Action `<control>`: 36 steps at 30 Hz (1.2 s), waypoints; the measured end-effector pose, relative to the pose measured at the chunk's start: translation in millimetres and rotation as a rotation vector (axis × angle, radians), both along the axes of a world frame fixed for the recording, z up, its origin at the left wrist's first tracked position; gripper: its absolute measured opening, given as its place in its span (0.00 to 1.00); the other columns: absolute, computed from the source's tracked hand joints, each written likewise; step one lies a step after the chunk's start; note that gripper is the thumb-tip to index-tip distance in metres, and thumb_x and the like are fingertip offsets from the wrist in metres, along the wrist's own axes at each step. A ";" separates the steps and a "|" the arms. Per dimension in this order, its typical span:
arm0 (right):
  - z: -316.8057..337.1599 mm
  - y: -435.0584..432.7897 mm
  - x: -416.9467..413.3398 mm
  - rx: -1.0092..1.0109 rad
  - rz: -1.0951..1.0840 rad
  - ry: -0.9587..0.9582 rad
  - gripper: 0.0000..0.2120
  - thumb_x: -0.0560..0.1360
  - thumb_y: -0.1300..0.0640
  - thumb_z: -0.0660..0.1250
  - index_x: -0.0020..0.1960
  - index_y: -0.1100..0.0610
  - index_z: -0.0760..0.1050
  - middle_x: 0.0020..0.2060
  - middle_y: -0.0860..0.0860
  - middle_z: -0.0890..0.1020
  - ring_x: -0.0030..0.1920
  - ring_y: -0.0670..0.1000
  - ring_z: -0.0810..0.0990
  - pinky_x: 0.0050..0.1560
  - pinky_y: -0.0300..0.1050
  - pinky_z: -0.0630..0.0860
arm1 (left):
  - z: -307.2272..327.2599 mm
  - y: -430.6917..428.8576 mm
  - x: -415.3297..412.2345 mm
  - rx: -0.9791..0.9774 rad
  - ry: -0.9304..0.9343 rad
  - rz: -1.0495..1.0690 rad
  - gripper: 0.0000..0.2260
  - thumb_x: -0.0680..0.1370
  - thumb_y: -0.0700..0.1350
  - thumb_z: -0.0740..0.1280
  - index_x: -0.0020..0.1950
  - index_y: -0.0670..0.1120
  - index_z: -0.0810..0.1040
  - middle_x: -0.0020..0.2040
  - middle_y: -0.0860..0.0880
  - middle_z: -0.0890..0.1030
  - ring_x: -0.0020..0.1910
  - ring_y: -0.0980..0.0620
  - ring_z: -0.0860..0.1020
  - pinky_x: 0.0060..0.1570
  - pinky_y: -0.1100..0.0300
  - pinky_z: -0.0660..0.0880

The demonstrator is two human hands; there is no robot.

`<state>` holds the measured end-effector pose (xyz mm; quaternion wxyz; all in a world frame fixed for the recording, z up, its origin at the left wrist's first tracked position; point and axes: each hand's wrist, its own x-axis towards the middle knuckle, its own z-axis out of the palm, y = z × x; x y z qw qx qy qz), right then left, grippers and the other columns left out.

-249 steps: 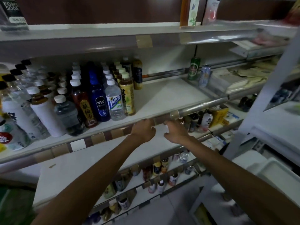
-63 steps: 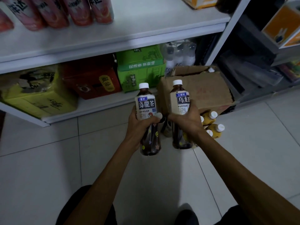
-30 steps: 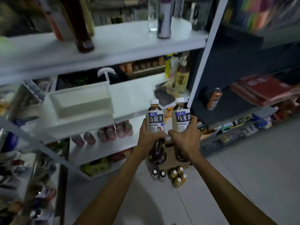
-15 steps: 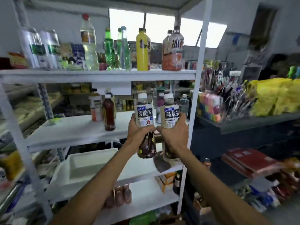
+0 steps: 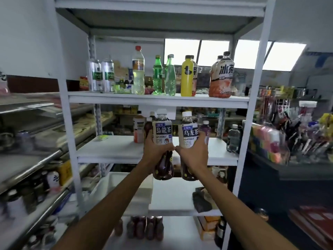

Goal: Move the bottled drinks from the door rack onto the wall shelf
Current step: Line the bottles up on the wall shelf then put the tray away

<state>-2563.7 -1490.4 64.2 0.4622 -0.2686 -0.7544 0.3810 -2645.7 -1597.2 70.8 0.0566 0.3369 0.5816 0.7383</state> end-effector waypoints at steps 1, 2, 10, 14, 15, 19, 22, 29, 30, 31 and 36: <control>-0.8 -2.3 -6.3 -0.004 0.031 0.003 0.33 0.63 0.54 0.79 0.59 0.51 0.62 0.44 0.47 0.78 0.43 0.52 0.80 0.43 0.46 0.78 | -2.4 -6.0 -5.2 -0.012 -0.009 0.021 0.25 0.65 0.27 0.74 0.54 0.48 0.72 0.43 0.49 0.80 0.40 0.53 0.79 0.36 0.63 0.78; -1.3 -5.9 -12.5 -0.007 0.067 0.012 0.32 0.63 0.55 0.78 0.58 0.51 0.61 0.43 0.47 0.77 0.42 0.52 0.80 0.41 0.45 0.77 | -4.7 -12.3 -10.8 -0.025 -0.013 0.041 0.25 0.65 0.28 0.74 0.57 0.45 0.72 0.45 0.46 0.80 0.41 0.51 0.80 0.36 0.63 0.78; -9.0 -57.6 -84.7 -0.002 0.308 0.031 0.35 0.61 0.54 0.80 0.60 0.51 0.62 0.46 0.45 0.79 0.43 0.48 0.81 0.42 0.44 0.79 | -12.9 -77.1 -61.9 -0.049 0.023 0.211 0.25 0.65 0.27 0.74 0.57 0.45 0.73 0.44 0.49 0.81 0.38 0.59 0.81 0.36 0.66 0.77; -9.6 -97.6 -126.5 -0.026 0.399 0.030 0.35 0.61 0.58 0.78 0.60 0.52 0.62 0.45 0.45 0.78 0.41 0.46 0.79 0.34 0.32 0.73 | -13.7 -120.8 -92.1 -0.039 -0.009 0.303 0.28 0.60 0.34 0.76 0.58 0.42 0.73 0.44 0.47 0.80 0.39 0.54 0.79 0.35 0.64 0.78; -9.5 -108.9 -136.2 -0.021 0.419 0.029 0.34 0.61 0.59 0.78 0.60 0.53 0.63 0.45 0.46 0.77 0.41 0.46 0.79 0.34 0.33 0.72 | -14.2 -133.1 -99.7 -0.035 -0.021 0.333 0.29 0.60 0.33 0.76 0.58 0.42 0.73 0.44 0.47 0.80 0.39 0.53 0.79 0.35 0.63 0.78; -12.4 -153.5 -176.4 0.010 0.498 0.018 0.33 0.62 0.58 0.79 0.61 0.56 0.65 0.41 0.43 0.76 0.40 0.47 0.79 0.40 0.42 0.75 | -15.8 -180.7 -127.8 -0.013 -0.042 0.434 0.25 0.63 0.30 0.76 0.53 0.48 0.74 0.44 0.47 0.82 0.41 0.49 0.81 0.37 0.60 0.79; -13.4 -187.9 -202.3 0.014 0.560 -0.007 0.36 0.62 0.53 0.80 0.63 0.54 0.63 0.46 0.48 0.80 0.44 0.51 0.81 0.42 0.43 0.75 | -17.4 -215.3 -145.3 -0.018 -0.047 0.489 0.22 0.67 0.29 0.74 0.55 0.46 0.74 0.43 0.47 0.81 0.38 0.52 0.80 0.34 0.64 0.78; -16.2 -250.0 -249.5 0.014 0.681 0.000 0.39 0.62 0.50 0.81 0.65 0.54 0.63 0.47 0.47 0.79 0.45 0.52 0.80 0.43 0.43 0.73 | -25.0 -286.2 -175.7 -0.025 -0.071 0.633 0.27 0.58 0.36 0.74 0.55 0.43 0.74 0.43 0.45 0.81 0.39 0.50 0.80 0.39 0.57 0.79; -16.6 -255.8 -256.3 0.010 0.702 -0.007 0.38 0.62 0.50 0.81 0.64 0.54 0.63 0.45 0.46 0.78 0.44 0.51 0.79 0.41 0.42 0.72 | -26.2 -293.5 -179.0 -0.026 -0.069 0.657 0.26 0.58 0.35 0.75 0.55 0.42 0.73 0.43 0.46 0.81 0.39 0.51 0.80 0.38 0.59 0.79; -17.2 -261.1 -262.9 0.011 0.722 -0.015 0.37 0.62 0.50 0.81 0.63 0.53 0.64 0.44 0.45 0.77 0.43 0.51 0.79 0.40 0.42 0.72 | -27.5 -299.7 -182.3 -0.031 -0.066 0.684 0.26 0.60 0.33 0.75 0.55 0.41 0.73 0.43 0.46 0.81 0.39 0.51 0.79 0.37 0.61 0.78; -26.1 -282.2 -301.7 -0.007 0.823 -0.051 0.38 0.59 0.50 0.81 0.61 0.50 0.63 0.46 0.47 0.80 0.44 0.51 0.80 0.43 0.45 0.76 | -35.9 -313.8 -202.6 -0.022 -0.096 0.783 0.23 0.65 0.28 0.74 0.56 0.40 0.72 0.43 0.48 0.80 0.36 0.57 0.80 0.35 0.64 0.76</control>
